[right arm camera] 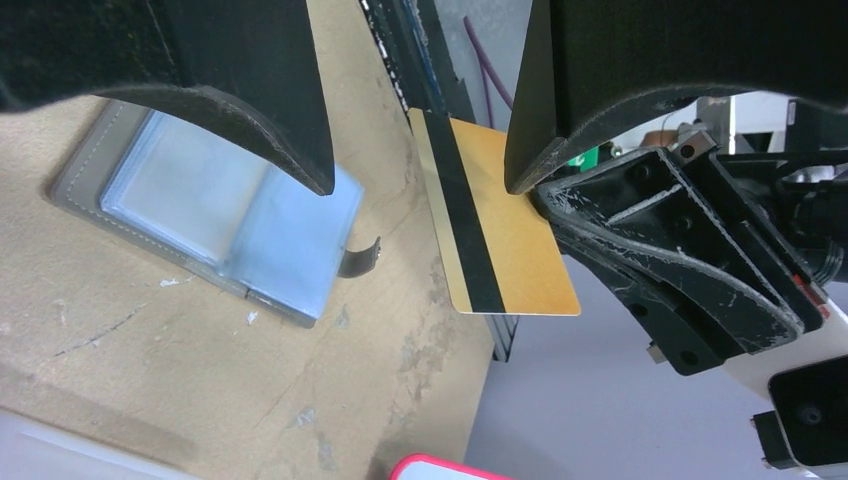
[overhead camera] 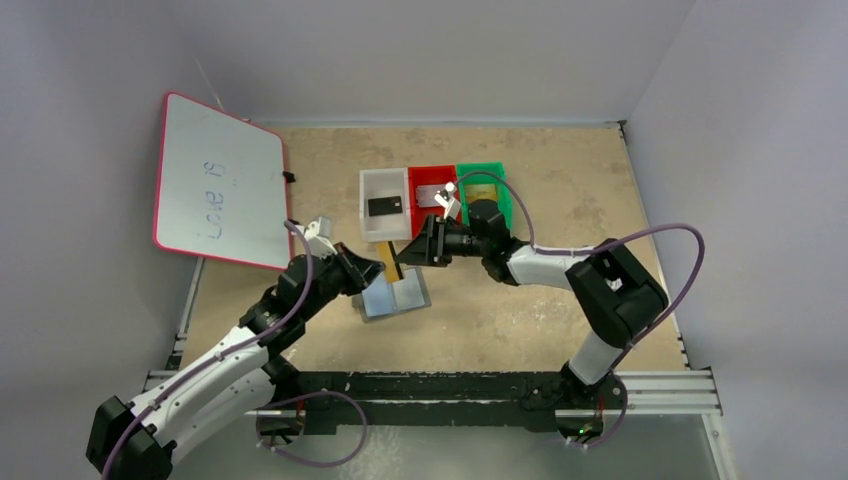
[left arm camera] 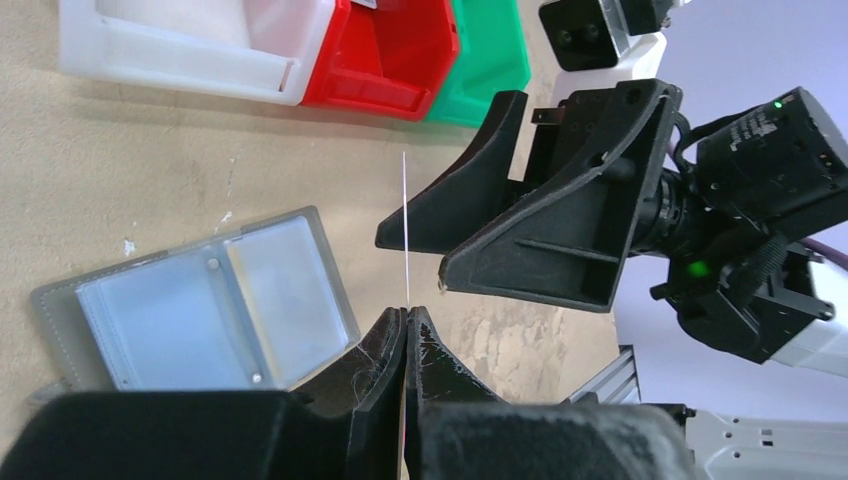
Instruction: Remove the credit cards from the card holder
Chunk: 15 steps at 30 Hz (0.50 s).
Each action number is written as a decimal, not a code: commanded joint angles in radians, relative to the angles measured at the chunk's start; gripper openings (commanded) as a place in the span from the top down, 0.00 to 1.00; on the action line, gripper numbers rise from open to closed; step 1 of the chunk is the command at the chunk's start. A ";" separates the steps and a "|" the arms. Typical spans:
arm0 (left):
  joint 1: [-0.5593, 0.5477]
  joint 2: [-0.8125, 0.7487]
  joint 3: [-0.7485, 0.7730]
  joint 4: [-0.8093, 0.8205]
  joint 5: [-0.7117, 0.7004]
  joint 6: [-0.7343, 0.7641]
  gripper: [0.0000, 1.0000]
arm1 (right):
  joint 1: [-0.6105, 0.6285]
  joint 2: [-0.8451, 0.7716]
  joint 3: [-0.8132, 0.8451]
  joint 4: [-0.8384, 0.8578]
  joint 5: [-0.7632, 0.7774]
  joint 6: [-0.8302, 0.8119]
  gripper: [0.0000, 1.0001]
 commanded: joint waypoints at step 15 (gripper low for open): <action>0.003 -0.047 -0.045 0.190 0.043 -0.051 1.00 | -0.038 -0.028 -0.037 0.376 -0.182 0.187 0.54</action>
